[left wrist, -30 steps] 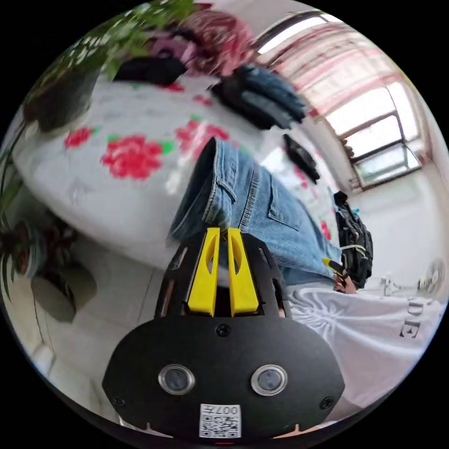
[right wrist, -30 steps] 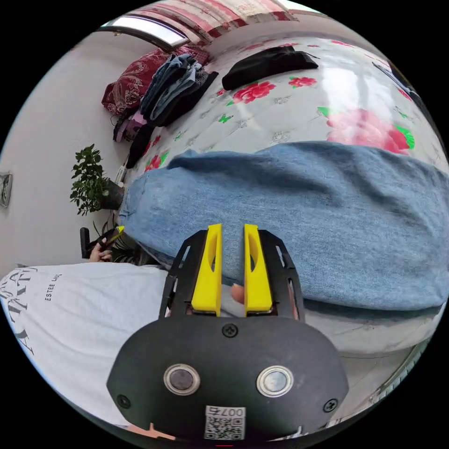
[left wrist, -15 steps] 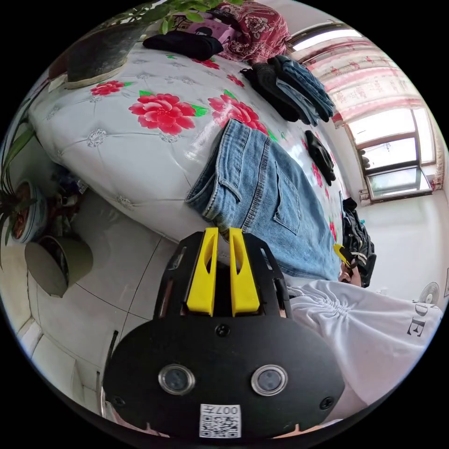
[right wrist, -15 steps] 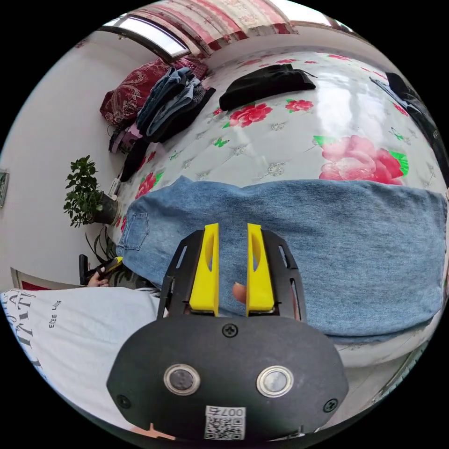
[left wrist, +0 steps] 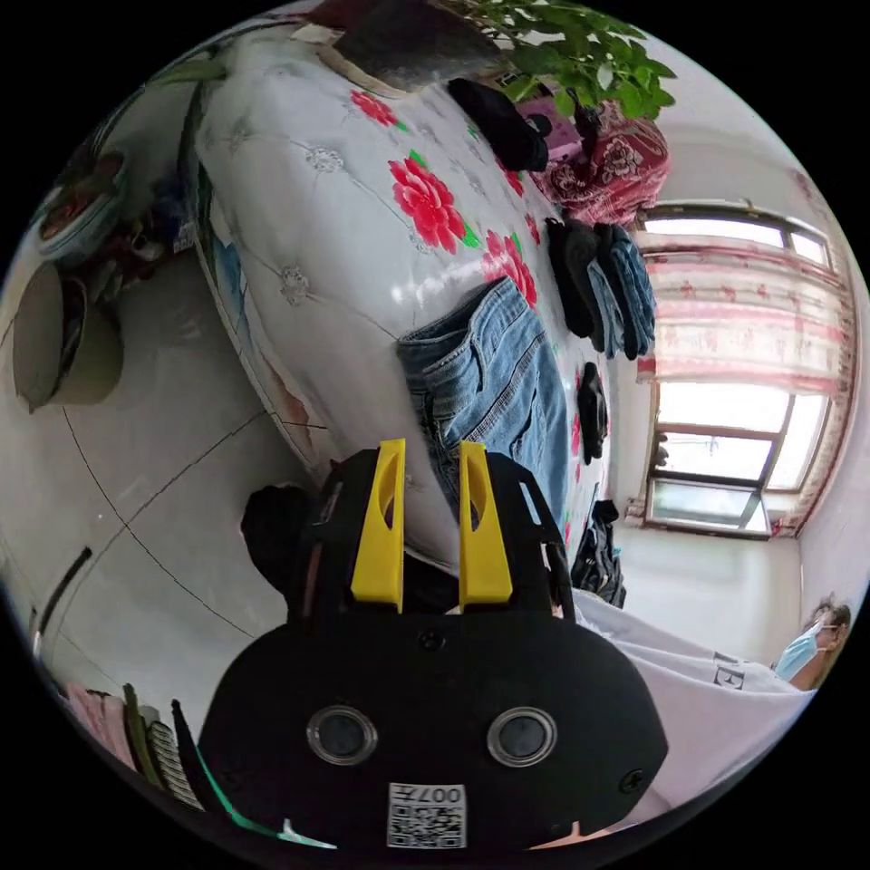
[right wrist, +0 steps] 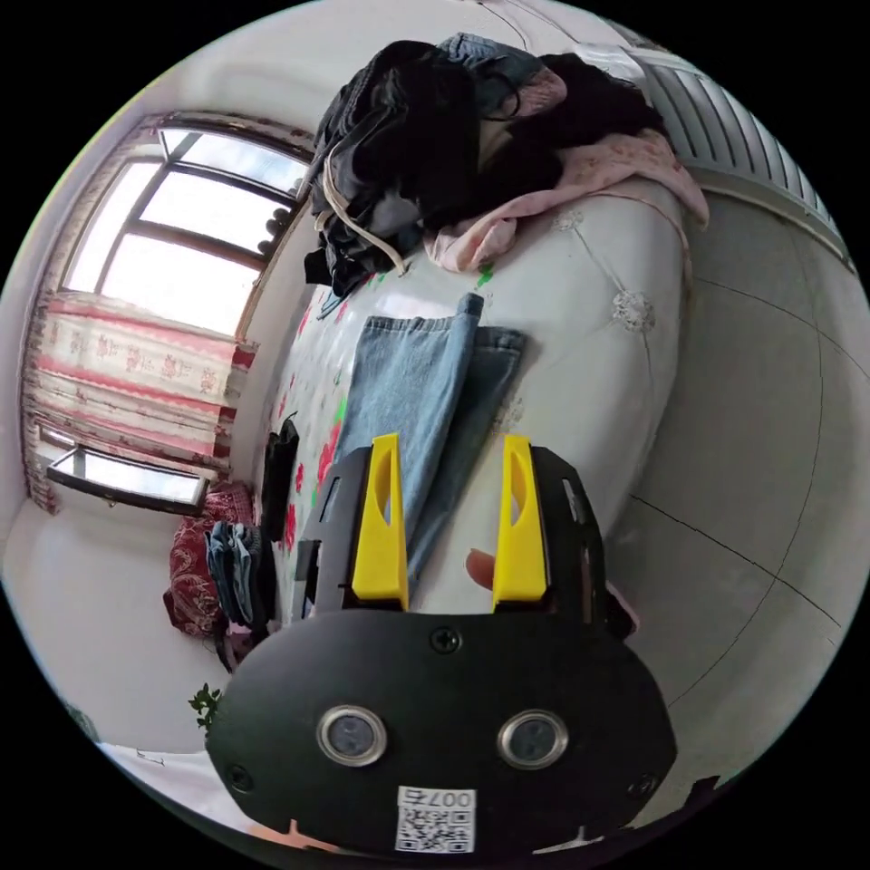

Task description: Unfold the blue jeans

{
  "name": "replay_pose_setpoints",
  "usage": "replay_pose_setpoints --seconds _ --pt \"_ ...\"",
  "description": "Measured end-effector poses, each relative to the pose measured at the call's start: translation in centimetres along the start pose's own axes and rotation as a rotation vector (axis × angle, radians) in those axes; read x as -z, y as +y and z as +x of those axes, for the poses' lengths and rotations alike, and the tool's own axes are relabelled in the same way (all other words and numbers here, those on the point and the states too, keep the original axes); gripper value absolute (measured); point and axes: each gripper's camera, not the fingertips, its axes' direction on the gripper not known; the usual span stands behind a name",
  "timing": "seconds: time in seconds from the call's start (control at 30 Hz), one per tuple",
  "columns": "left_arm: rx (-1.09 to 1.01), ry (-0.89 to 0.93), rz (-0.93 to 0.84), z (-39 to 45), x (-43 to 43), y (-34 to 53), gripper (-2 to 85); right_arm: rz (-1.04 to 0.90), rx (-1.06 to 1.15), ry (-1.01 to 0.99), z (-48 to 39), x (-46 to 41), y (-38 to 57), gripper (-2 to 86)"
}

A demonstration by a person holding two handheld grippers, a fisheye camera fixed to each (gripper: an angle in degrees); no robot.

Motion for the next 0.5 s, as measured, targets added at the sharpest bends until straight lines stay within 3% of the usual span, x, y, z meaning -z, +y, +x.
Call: replay_pose_setpoints --seconds 0.17,0.23,0.33,0.43,0.5 --pt "0.035 0.021 0.037 -0.7 0.7 0.0 10.2 0.050 -0.030 -0.044 0.0 -0.9 -0.4 7.3" --pt "0.037 0.012 0.037 -0.9 0.9 0.0 10.6 0.000 -0.079 -0.020 -0.2 -1.8 -1.1 5.5" --pt "0.046 -0.004 0.064 -1.5 1.6 0.3 10.9 -0.067 -0.073 -0.152 -2.1 -2.8 -2.1 3.1" --pt "0.053 -0.009 0.113 -2.3 2.7 1.0 11.0 -0.135 0.221 -0.221 -9.7 -2.8 -1.3 2.0" --pt "0.064 0.033 0.114 -3.3 2.8 1.0 11.4 -0.268 0.575 -0.263 -18.1 -2.9 2.7 1.7"
